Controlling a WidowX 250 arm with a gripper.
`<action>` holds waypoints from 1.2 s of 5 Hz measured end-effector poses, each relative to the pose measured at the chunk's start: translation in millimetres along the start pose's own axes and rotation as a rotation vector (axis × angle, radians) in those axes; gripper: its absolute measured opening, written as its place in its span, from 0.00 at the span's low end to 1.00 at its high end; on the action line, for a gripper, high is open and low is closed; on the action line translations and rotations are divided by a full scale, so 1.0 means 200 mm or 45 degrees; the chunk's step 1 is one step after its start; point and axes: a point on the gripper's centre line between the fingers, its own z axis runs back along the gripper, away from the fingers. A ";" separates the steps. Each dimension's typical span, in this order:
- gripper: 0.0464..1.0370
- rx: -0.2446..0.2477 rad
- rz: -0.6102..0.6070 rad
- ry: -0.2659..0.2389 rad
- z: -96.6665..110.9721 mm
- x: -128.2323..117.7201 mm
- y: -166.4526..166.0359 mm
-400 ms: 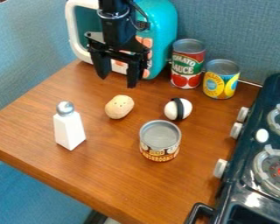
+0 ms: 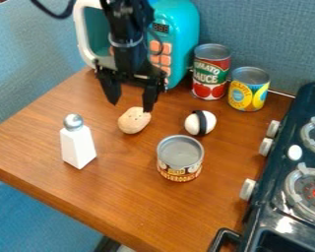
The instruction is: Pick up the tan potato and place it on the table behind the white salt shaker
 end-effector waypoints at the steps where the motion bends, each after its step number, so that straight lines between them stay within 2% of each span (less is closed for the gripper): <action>1: 0.96 -0.005 0.026 -0.013 -0.02 0.03 0.00; 2: 0.96 0.004 0.023 0.014 -0.07 0.05 0.01; 3: 0.96 0.016 -0.039 0.095 -0.12 0.08 0.03; 4: 0.96 0.028 -0.094 0.139 -0.14 0.09 0.05; 6: 0.96 0.011 -0.100 0.210 -0.21 0.09 0.09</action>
